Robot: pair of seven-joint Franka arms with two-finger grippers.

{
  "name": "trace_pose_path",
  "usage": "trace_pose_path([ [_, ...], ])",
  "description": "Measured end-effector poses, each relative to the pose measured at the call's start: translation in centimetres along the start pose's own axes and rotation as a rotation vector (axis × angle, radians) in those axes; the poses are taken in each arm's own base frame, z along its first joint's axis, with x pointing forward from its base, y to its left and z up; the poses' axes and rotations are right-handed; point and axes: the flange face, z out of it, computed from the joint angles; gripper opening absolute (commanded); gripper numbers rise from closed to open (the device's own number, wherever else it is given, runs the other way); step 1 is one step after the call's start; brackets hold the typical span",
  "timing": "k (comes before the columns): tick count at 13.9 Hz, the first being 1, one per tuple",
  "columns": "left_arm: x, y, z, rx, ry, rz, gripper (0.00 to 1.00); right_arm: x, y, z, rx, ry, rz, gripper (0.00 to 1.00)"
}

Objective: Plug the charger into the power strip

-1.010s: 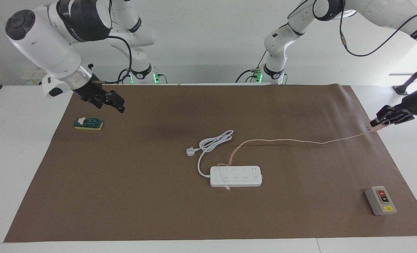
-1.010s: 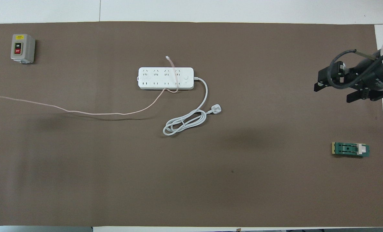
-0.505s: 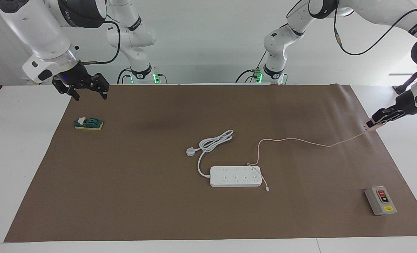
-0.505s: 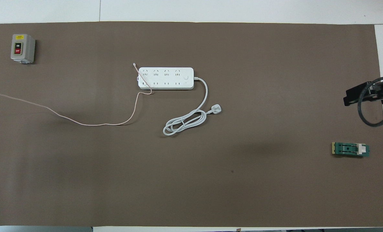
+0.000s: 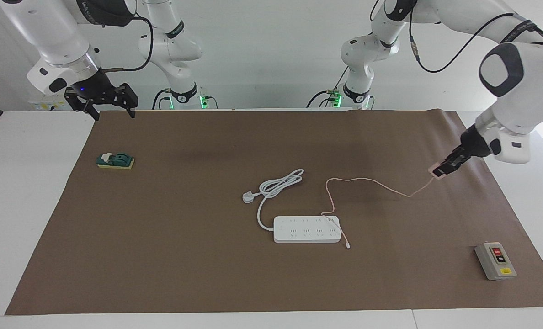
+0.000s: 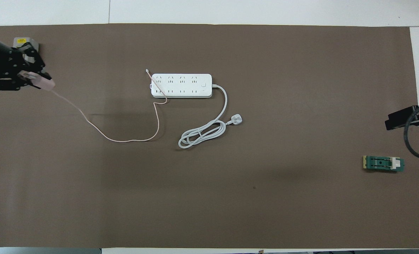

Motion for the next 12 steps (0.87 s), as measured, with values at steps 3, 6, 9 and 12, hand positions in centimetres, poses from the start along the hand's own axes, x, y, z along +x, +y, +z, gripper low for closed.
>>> trace_pose_path([
  [3, -5.4, 6.4, 2.0, -0.03, 0.046, -0.215, 0.0, -0.6, 0.3, 0.2, 0.002, -0.003, 0.005, 1.0],
  [6, -7.3, 8.9, 4.1, -0.021, 0.085, -0.329, 0.0, -0.2, 0.5, -0.1, -0.003, 0.041, 0.009, 1.0],
  [9, -4.8, 7.2, 4.0, 0.018, 0.128, -0.262, 0.0, 0.0, 0.5, -0.3, -0.005, 0.059, 0.01, 1.0],
  [12, -0.1, 1.0, 1.2, 0.089, 0.109, -0.12, 0.0, 0.0, 0.5, 0.1, -0.004, 0.05, 0.01, 1.0],
])
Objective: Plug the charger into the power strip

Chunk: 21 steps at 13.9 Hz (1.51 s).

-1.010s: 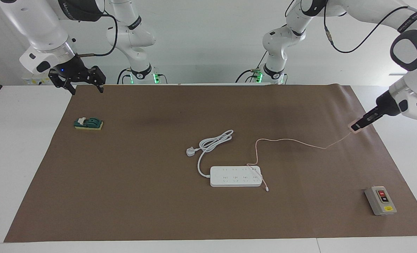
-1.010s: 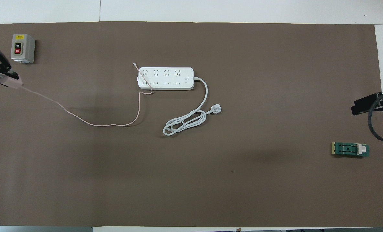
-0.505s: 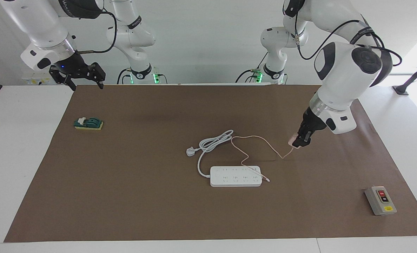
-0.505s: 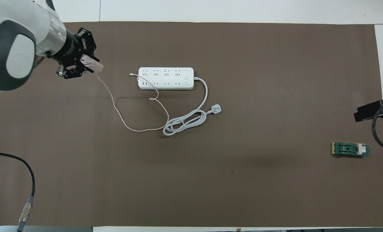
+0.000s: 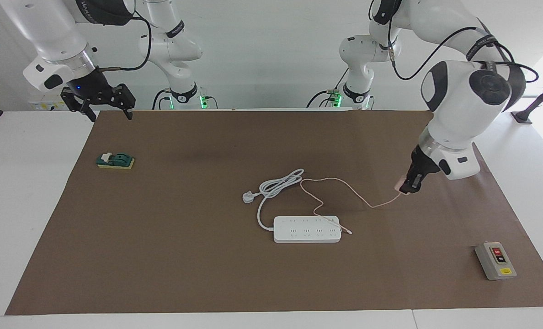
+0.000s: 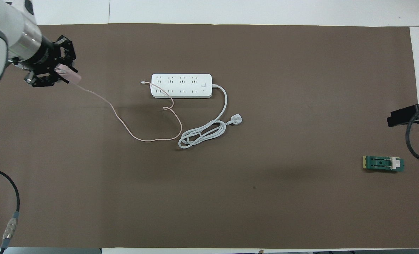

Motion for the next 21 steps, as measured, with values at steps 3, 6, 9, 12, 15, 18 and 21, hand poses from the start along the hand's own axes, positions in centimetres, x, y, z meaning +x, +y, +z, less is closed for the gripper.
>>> trace_pose_path([
  [3, 6.7, -8.4, -3.4, 0.004, 0.01, 0.144, 0.0, 0.1, 0.0, 0.4, 0.001, -0.009, 0.0, 1.0],
  [6, 12.1, -16.5, -5.6, 0.001, 0.026, 0.28, 0.0, 0.2, 0.1, 0.5, 0.001, -0.009, 0.002, 1.0],
  [9, 16.3, -25.1, -6.6, 0.008, 0.021, 0.374, 0.0, 0.2, 0.0, 0.5, 0.001, -0.009, 0.001, 1.0],
  [12, 18.7, -32.1, -7.2, 0.013, 0.008, 0.441, 0.0, 0.2, -0.1, 0.4, 0.0, -0.009, -0.001, 1.0],
  [15, 18.5, -33.0, -7.8, 0.014, 0.006, 0.454, 0.0, 0.2, -0.1, 0.4, 0.0, -0.009, -0.001, 1.0],
  [18, 17.0, -29.7, -8.2, 0.005, 0.011, 0.403, 0.0, 0.2, -0.1, 0.4, 0.0, -0.009, -0.001, 1.0],
  [21, 13.2, -22.6, -8.5, -0.005, 0.014, 0.303, 0.0, 0.1, -0.1, 0.5, 0.001, -0.012, -0.001, 1.0],
])
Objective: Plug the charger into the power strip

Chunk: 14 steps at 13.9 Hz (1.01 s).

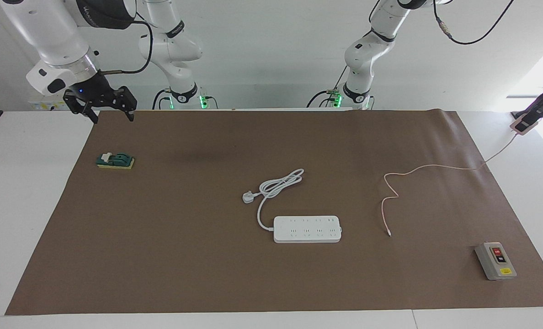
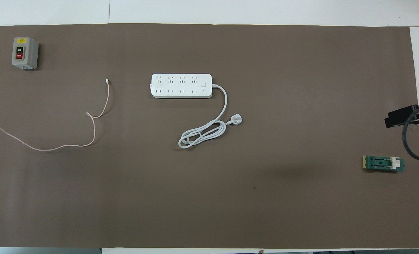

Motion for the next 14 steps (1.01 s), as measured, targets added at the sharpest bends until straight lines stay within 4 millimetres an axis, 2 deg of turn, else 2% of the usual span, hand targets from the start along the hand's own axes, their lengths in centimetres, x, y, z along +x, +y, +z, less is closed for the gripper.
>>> trace_pose_path([
  [4, -3.4, 9.6, -0.1, -0.007, -0.004, -0.153, 0.0, 0.0, 0.0, 0.0, 0.0, -0.003, 0.0, 1.0],
  [6, -5.4, 14.2, 0.6, 0.002, -0.016, -0.232, 0.0, 0.0, 0.0, 0.0, 0.0, -0.003, 0.0, 1.0],
  [10, -9.6, 24.4, 3.7, -0.006, -0.023, -0.362, 0.0, 0.0, 0.0, 0.0, 0.0, -0.003, 0.0, 1.0],
  [13, -11.9, 30.6, 6.9, -0.032, -0.028, -0.454, 0.0, 0.0, 0.0, 0.0, 0.0, -0.003, -0.001, 1.0],
  [14, -12.4, 32.9, 8.6, -0.048, -0.033, -0.507, 0.0, 0.0, 0.0, 0.0, 0.0, -0.003, -0.001, 1.0],
])
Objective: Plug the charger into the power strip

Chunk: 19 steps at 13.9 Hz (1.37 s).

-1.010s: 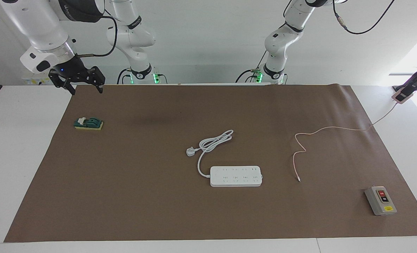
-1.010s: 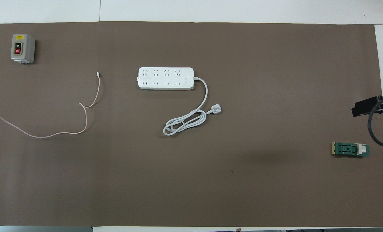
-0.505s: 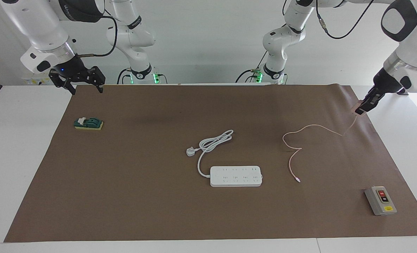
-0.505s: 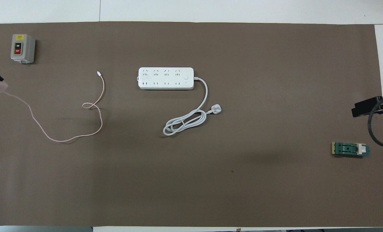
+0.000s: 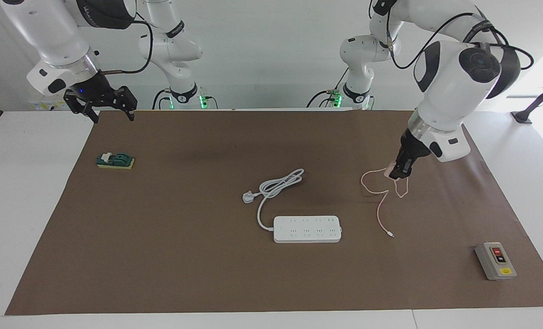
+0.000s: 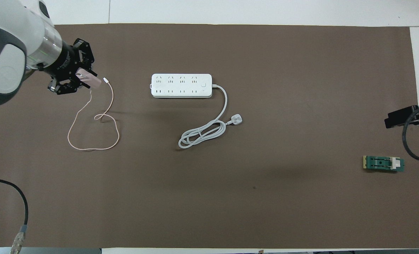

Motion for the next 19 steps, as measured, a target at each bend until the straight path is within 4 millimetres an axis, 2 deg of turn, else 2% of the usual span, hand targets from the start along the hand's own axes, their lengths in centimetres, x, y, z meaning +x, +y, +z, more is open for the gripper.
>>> trace_pose_path([
  [3, -2.0, 3.1, 4.2, -0.037, 0.015, -0.131, 0.0, 0.0, 0.0, 0.0, 0.0, 0.0, -0.001, 1.0],
  [10, -6.1, 5.8, 12.9, 0.052, 0.084, -0.272, 0.0, 0.0, -0.1, 0.0, 0.0, 0.0, -0.002, 1.0],
  [14, -6.3, 5.9, 13.7, 0.059, 0.082, -0.328, 0.0, 0.0, -0.1, 0.0, 0.0, 0.0, -0.002, 1.0],
  [19, -7.6, 6.8, 14.1, 0.004, 0.071, -0.353, 0.0, 0.0, -0.1, 0.0, 0.0, 0.0, -0.002, 1.0],
])
